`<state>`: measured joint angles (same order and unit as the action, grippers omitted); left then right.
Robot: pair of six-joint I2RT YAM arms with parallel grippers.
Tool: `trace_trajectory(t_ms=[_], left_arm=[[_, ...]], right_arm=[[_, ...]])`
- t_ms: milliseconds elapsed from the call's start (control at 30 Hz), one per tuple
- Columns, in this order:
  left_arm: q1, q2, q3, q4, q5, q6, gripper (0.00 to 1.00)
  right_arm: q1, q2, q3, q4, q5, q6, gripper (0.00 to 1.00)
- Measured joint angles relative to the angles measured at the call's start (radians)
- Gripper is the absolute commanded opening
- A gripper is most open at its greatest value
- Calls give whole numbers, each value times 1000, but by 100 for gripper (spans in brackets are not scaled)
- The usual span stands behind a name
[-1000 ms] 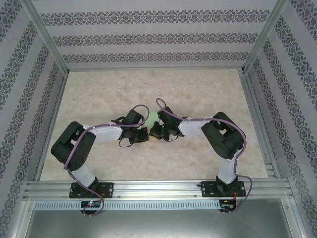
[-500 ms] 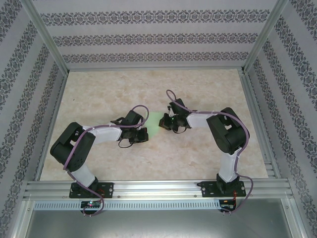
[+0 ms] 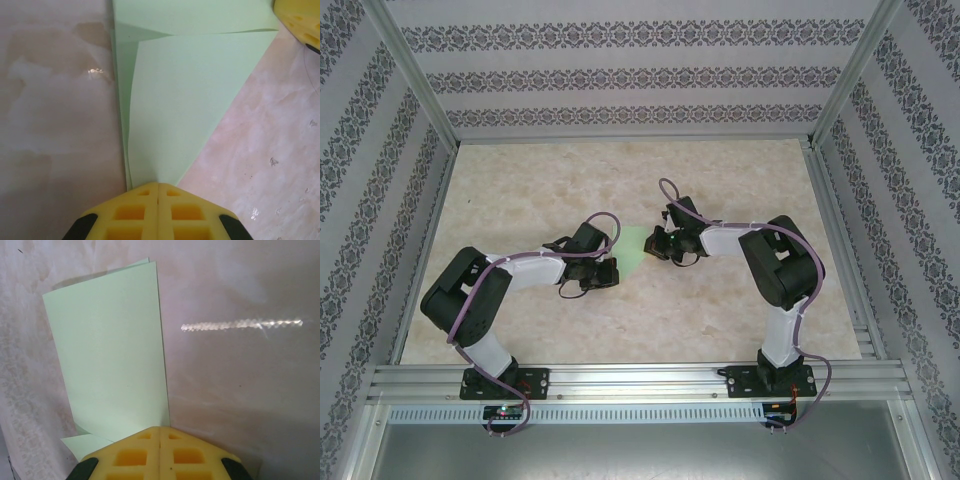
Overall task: Fold a paper plane with a square sheet of paper (pick it up from the middle)
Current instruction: Third fold the triangle at the center of the table.
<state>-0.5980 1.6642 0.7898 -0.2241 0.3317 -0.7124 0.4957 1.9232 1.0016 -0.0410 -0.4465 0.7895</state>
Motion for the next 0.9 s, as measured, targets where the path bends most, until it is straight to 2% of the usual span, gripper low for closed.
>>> trace_trajectory(t_ms=[200,367,567,900], left_arm=[[0,-2,5,-23,2,0,0],[0,-2,13,-42,2,5,0],[0,-2,17,-57,3,5,0],[0,-5,15,-62,11,28,0]], right_arm=[[8,-58,0,-29,32,-9,0],[75,-121,2,-20,37,-3,0],[151,-39,18,-7,26,24,0],[150,19,31,-7,18,55,0]])
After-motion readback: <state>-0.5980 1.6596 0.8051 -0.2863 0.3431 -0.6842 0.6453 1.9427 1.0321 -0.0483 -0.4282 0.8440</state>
